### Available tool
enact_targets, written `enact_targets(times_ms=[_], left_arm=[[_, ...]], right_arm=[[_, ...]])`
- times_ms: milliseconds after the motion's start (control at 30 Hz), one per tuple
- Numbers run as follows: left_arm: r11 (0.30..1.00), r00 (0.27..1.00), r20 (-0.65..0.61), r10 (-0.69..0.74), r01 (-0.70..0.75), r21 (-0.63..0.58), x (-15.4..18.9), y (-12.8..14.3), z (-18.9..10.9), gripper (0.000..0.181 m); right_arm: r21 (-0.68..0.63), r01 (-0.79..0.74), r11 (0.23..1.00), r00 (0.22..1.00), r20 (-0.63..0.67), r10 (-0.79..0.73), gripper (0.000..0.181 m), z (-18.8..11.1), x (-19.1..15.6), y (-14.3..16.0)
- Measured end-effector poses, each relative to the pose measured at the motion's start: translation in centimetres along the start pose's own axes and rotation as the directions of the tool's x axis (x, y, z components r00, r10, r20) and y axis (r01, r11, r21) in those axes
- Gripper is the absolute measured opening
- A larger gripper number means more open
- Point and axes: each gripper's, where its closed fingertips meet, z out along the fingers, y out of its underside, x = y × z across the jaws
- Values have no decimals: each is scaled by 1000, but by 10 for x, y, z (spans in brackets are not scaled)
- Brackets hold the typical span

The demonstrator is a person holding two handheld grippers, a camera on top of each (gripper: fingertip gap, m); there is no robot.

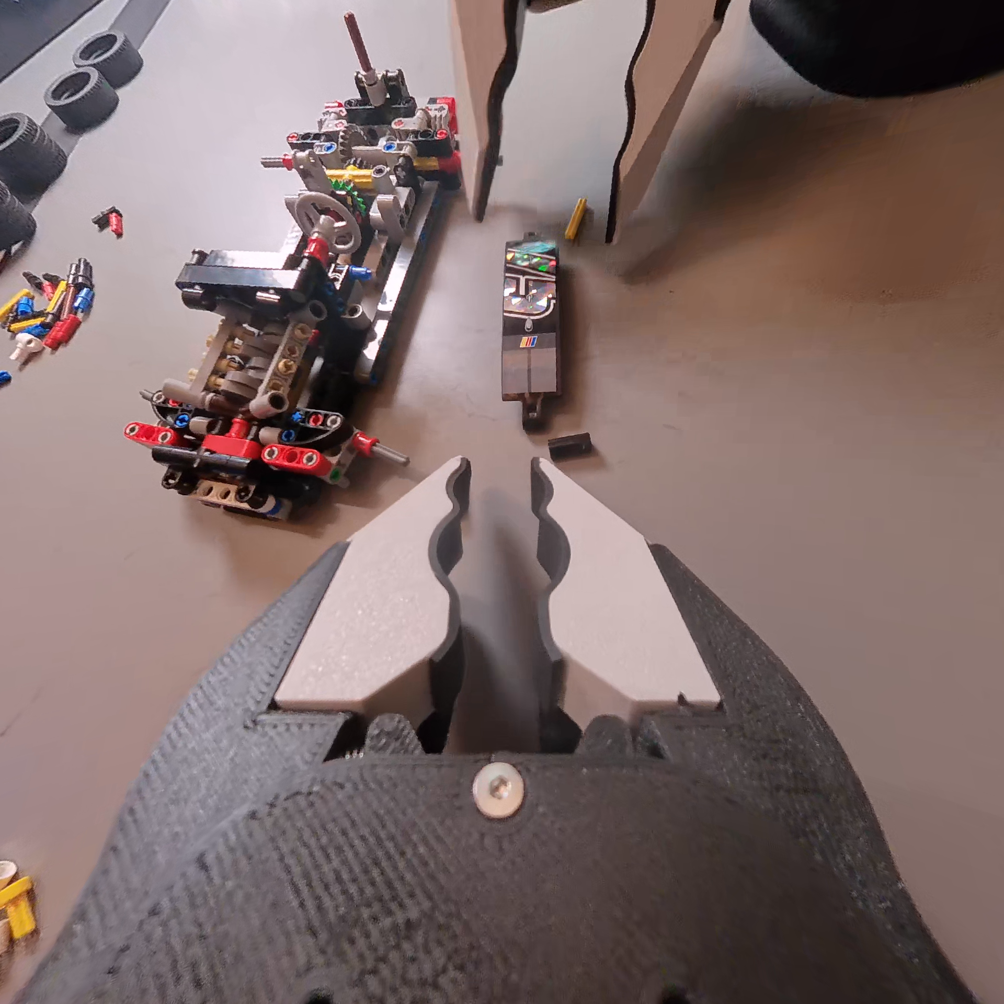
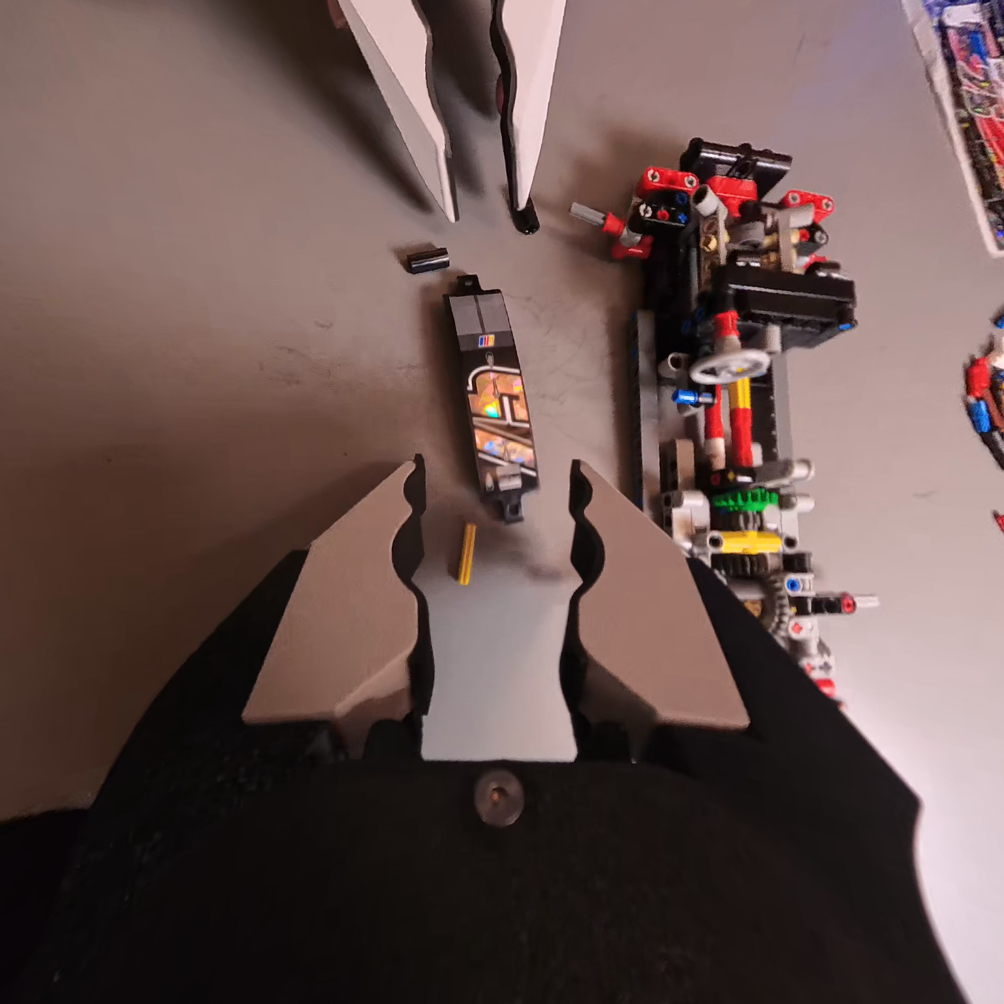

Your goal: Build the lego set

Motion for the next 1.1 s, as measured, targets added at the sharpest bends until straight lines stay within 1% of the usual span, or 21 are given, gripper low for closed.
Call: enact_targets(times_ms=[33, 100, 167, 267, 367, 467, 533, 567, 667, 733, 767, 833, 867, 900, 933, 967, 1000, 1067, 1100], left_arm=[[1000, 1000, -4, -1, 1, 2, 1, 0, 0, 21], [1000, 1000, -11, -7, 7, 8, 2, -1, 1, 22], [1000, 1000, -20, -15, 16, 14, 4, -2, 2, 23], [1000, 999, -32, -19, 19, 19, 6, -3, 3, 25], [999, 999, -46, -16, 17, 32, 10, -6, 4, 27], [999, 998, -60, -20, 23, 45, 12, -8, 3, 28], [998, 997, -69, -27, 31, 52, 13, -9, 2, 27], [998, 997, -72, -30, 34, 56, 13, -10, 2, 27], [998, 997, -76, -26, 30, 50, 14, -9, 3, 27], [998, 997, -77, -23, 27, 49, 15, -9, 3, 27], [998, 997, -77, -23, 27, 51, 15, -9, 3, 27], [998, 997, -77, -24, 29, 54, 15, -10, 3, 27], [998, 997, -77, -24, 29, 56, 15, -10, 2, 27], [998, 997, -76, -24, 28, 58, 15, -10, 2, 27], [998, 997, -75, -23, 27, 59, 15, -11, 2, 27], [998, 997, -74, -21, 25, 61, 15, -11, 2, 27], [998, 997, -71, -18, 23, 63, 15, -12, 2, 27], [997, 998, -62, -13, 17, 71, 14, -14, 0, 27], [997, 998, -56, -11, 15, 77, 13, -16, -1, 27]], right_arm=[[-13, 11, 1000, 1000, 17, -11, 51, 5, 0, -3], [-47, 43, 998, 997, 62, -40, 49, 13, -1, -8], [-94, 96, 991, 990, 112, -86, 42, 19, -2, -10], [-163, 196, 967, 971, 171, -168, 24, 25, 3, -7], [-206, 311, 928, 934, 246, -259, 21, 25, 2, -6], [-209, 454, 866, 866, 332, -374, 21, 23, -5, -6], [-186, 548, 815, 803, 391, -450, 21, 20, -13, -7], [-173, 605, 777, 761, 413, -501, 21, 19, -16, -7], [-159, 762, 628, 620, 460, -636, 22, 18, -18, -3], [-154, 838, 524, 526, 481, -701, 22, 19, -18, 0], [-145, 861, 487, 491, 482, -726, 22, 19, -18, -1], [-133, 881, 453, 459, 472, -753, 22, 20, -18, -4], [-136, 882, 450, 459, 455, -763, 25, 20, -16, -5], [-138, 873, 467, 477, 434, -764, 31, 20, -15, -8], [-140, 850, 507, 516, 409, -753, 38, 18, -15, -10], [-148, 810, 567, 577, 373, -727, 47, 16, -14, -14], [-160, 748, 645, 655, 338, -676, 51, 13, -12, -18], [-106, 554, 825, 815, 269, -513, 53, 3, -18, -31], [-73, 440, 895, 878, 247, -411, 56, -3, -21, -36]])
